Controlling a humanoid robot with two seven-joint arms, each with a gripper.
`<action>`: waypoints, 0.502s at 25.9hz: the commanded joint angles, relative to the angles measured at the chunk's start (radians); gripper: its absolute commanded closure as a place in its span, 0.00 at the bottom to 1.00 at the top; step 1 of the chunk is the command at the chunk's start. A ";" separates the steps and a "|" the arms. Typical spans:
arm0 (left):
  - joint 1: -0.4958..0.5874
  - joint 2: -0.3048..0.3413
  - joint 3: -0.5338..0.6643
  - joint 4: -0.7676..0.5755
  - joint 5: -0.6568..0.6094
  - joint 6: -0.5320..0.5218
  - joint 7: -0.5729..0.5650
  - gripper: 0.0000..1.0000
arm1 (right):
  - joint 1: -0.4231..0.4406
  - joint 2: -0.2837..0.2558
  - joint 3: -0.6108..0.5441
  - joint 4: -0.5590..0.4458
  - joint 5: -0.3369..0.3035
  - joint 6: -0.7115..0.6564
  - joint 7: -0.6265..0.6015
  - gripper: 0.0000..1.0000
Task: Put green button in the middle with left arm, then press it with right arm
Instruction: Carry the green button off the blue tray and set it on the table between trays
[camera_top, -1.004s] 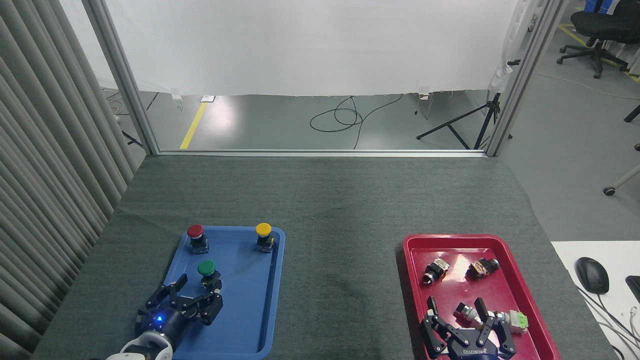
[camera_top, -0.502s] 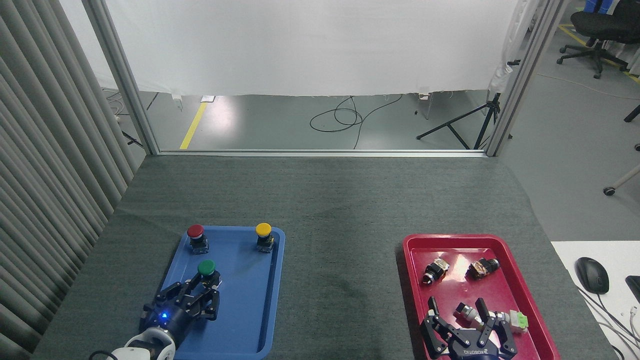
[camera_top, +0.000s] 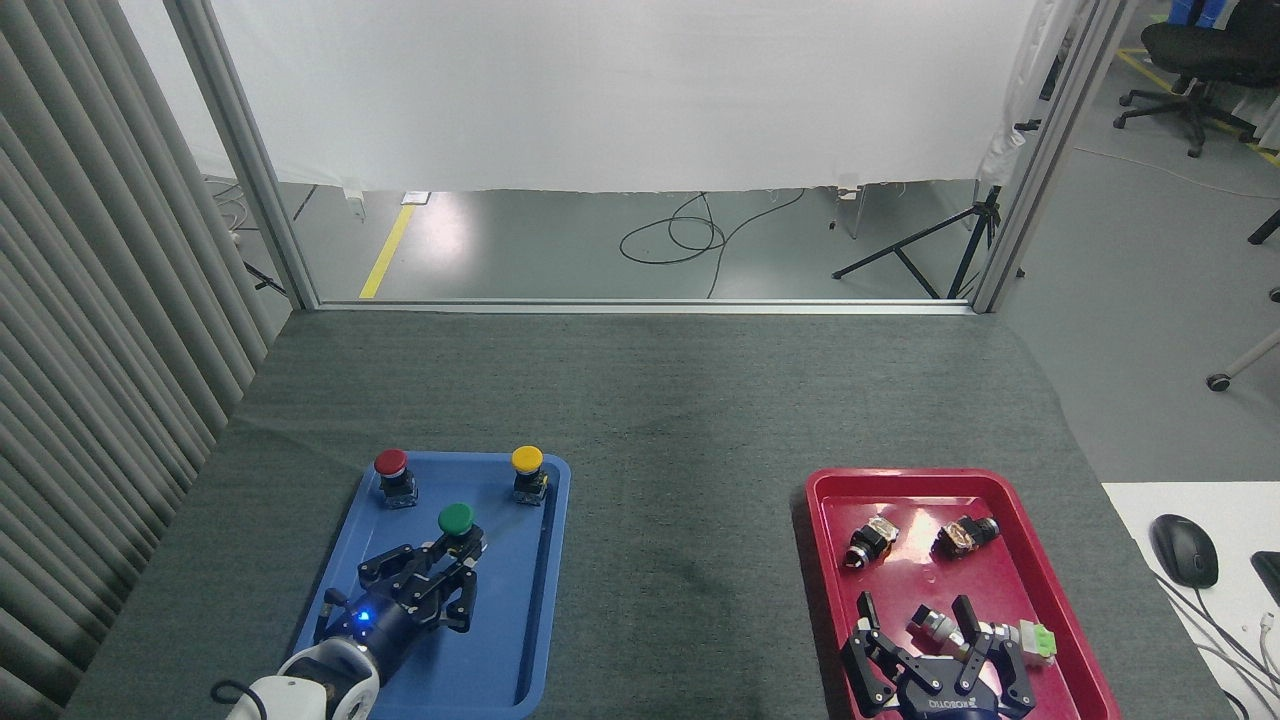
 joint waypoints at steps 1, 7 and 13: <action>-0.015 -0.079 -0.100 -0.076 -0.001 -0.011 0.000 1.00 | 0.000 0.002 0.000 0.000 0.000 0.000 -0.001 0.00; -0.139 -0.317 -0.240 0.113 -0.147 0.036 -0.005 1.00 | 0.000 0.002 0.001 0.001 0.001 0.000 -0.001 0.00; -0.150 -0.363 -0.264 0.246 -0.181 0.079 0.017 0.98 | 0.002 0.001 0.005 0.001 0.001 0.000 -0.001 0.00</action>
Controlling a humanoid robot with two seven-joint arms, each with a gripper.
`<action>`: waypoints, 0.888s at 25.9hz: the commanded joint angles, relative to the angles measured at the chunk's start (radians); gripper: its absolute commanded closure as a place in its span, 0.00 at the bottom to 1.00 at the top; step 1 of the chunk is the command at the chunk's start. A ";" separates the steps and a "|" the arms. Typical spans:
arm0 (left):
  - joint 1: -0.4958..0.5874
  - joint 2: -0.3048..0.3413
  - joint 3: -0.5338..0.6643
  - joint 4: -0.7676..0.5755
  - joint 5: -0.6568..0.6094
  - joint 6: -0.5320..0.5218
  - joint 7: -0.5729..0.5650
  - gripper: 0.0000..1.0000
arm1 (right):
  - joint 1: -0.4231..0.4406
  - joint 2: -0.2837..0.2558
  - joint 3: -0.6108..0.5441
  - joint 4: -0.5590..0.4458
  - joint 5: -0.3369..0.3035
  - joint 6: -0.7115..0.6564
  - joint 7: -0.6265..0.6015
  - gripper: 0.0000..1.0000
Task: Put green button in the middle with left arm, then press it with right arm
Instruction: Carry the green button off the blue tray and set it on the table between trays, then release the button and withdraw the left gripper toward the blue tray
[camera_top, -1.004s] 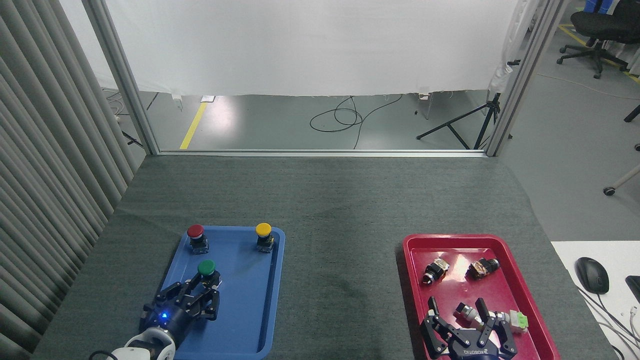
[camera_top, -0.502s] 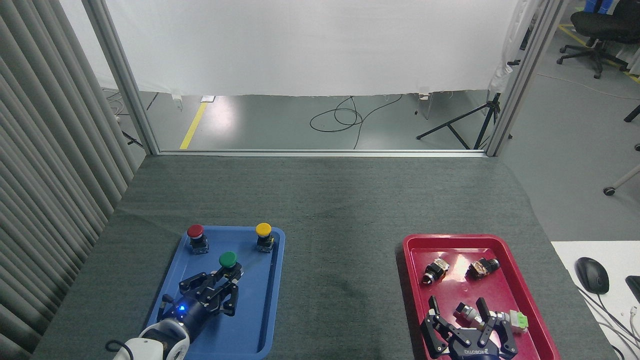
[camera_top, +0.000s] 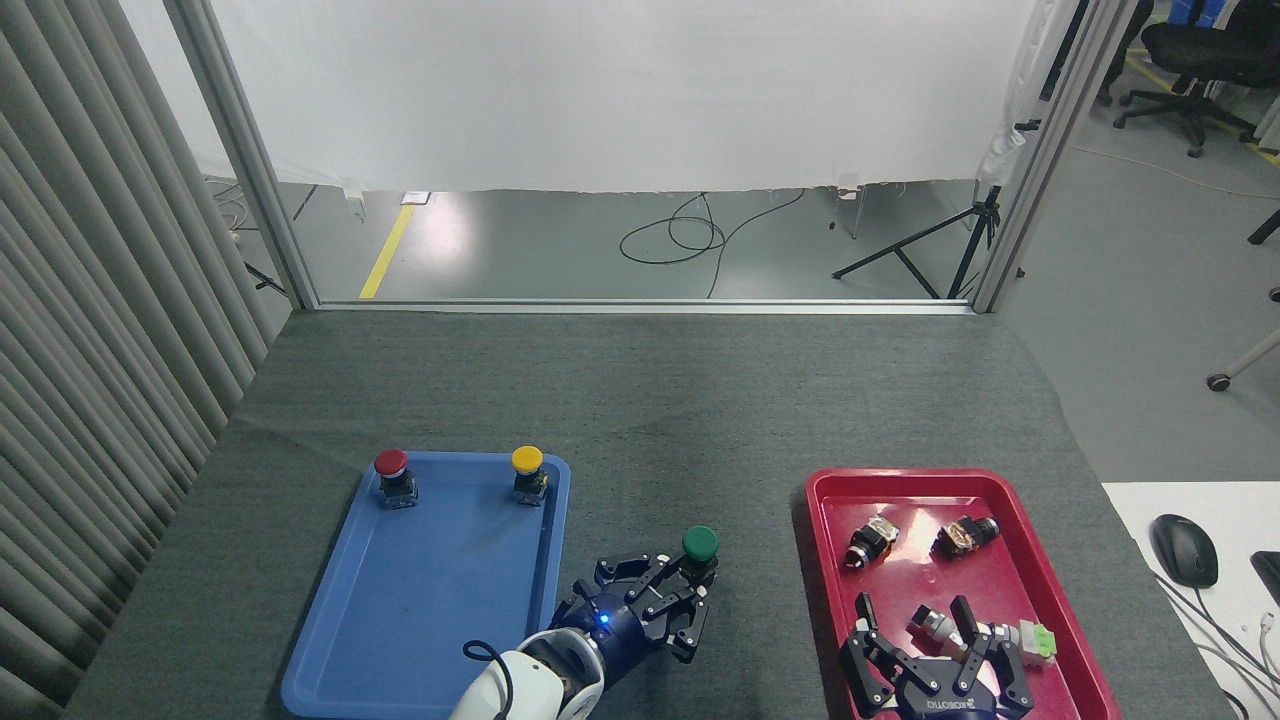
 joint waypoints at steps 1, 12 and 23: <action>-0.005 -0.015 -0.015 0.047 -0.012 0.012 0.017 0.97 | 0.001 0.001 0.002 0.002 0.000 0.000 -0.001 0.00; 0.004 -0.013 -0.015 0.070 -0.008 0.022 0.061 0.00 | -0.005 0.002 0.003 0.003 0.019 0.003 0.001 0.02; 0.438 0.378 0.340 -0.673 0.101 0.198 0.055 0.00 | -0.016 -0.001 0.091 0.015 0.071 -0.019 -0.004 0.84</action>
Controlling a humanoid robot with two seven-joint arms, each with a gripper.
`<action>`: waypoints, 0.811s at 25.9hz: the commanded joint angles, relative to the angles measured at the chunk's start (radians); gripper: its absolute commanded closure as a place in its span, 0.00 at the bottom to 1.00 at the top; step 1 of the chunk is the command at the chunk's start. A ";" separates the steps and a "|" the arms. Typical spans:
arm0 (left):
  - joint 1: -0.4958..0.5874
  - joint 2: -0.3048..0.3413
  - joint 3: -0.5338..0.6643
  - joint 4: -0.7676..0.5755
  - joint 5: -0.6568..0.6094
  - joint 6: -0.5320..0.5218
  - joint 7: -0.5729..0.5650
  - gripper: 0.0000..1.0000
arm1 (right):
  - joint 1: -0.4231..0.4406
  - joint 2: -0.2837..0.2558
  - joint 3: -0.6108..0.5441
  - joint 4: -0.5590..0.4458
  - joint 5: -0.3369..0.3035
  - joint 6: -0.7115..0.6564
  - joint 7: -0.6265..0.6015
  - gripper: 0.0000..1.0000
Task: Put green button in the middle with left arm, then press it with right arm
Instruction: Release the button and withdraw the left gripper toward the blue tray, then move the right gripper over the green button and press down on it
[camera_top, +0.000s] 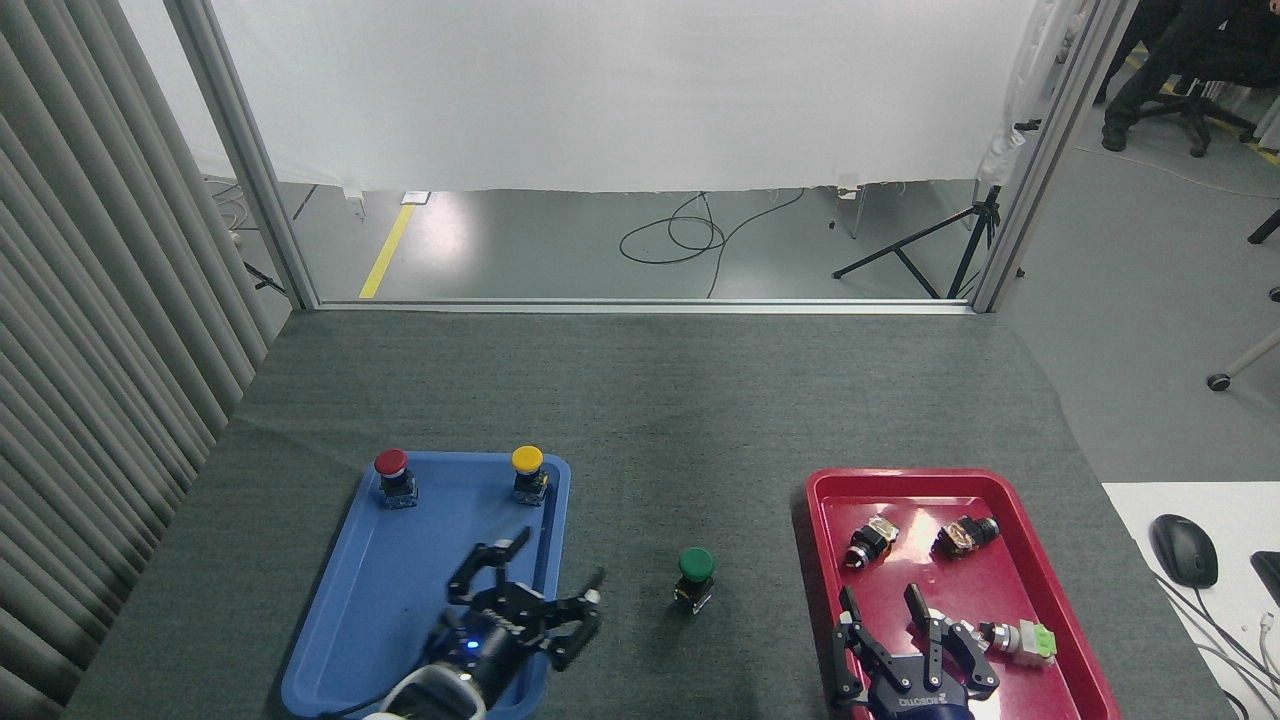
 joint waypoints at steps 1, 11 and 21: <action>0.211 0.144 0.253 -0.238 0.086 0.038 0.003 0.00 | -0.010 -0.004 0.066 0.002 0.009 -0.009 0.001 0.94; 0.313 0.145 0.400 -0.243 0.107 0.001 0.003 0.00 | -0.215 0.037 0.203 0.215 0.086 0.075 0.007 1.00; 0.270 0.144 0.429 -0.247 0.110 0.012 -0.002 0.00 | -0.337 0.052 0.327 0.449 0.086 0.129 0.005 1.00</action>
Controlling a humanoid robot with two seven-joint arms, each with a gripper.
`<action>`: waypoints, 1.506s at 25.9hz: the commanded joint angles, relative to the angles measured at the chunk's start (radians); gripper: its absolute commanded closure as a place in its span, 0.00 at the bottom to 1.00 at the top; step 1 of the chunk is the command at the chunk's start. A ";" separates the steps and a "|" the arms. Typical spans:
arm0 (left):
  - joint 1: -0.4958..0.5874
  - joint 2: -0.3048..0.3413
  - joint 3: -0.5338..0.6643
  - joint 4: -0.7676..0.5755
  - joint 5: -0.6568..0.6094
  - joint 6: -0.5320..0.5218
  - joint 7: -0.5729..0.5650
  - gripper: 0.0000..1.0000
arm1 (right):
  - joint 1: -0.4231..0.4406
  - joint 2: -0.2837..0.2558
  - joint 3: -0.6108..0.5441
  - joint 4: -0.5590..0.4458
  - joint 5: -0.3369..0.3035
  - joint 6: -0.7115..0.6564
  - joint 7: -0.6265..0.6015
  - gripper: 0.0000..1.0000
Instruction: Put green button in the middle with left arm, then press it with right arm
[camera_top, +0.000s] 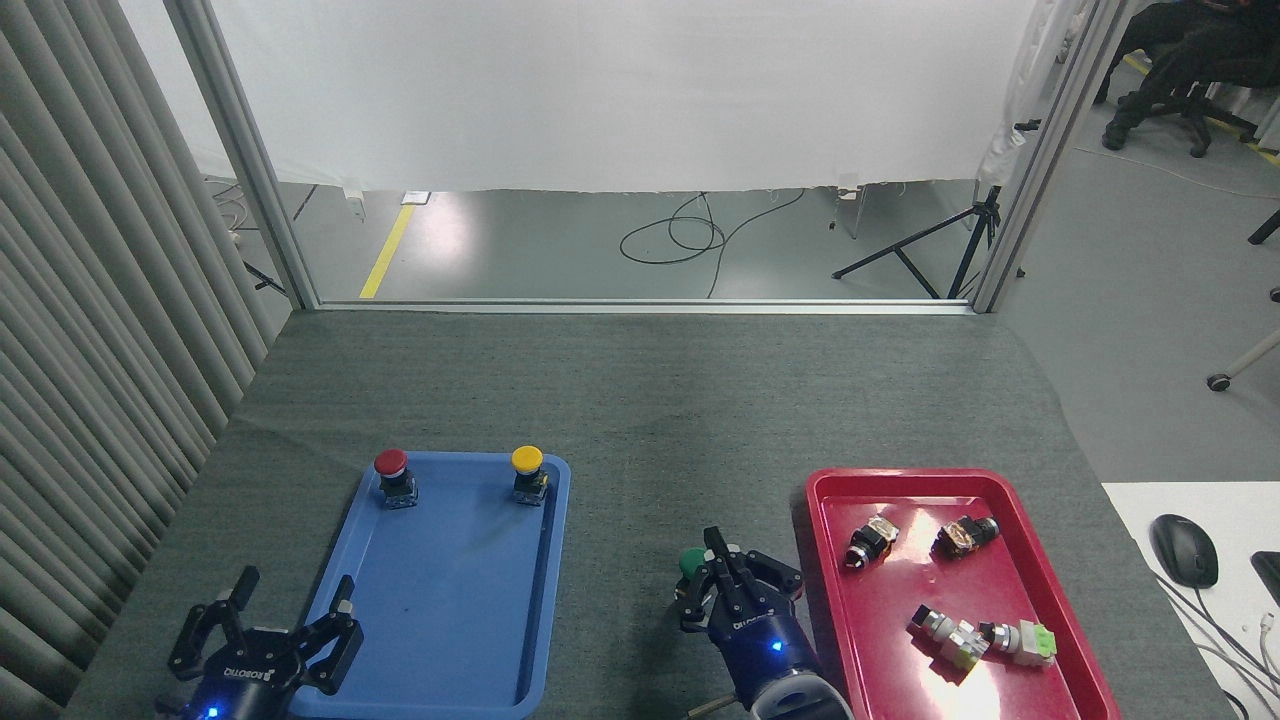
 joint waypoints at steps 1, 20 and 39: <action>-0.008 0.001 0.012 -0.001 0.005 0.000 -0.001 0.00 | -0.018 0.008 0.035 0.074 0.000 0.013 -0.002 1.00; -0.028 0.008 0.049 -0.008 0.022 -0.029 -0.001 0.00 | -0.049 0.060 0.023 0.101 -0.029 0.064 -0.011 0.94; -0.024 0.006 0.058 -0.021 0.030 -0.036 -0.003 0.00 | 0.154 -0.057 -0.147 -0.195 -0.088 0.053 -0.014 0.00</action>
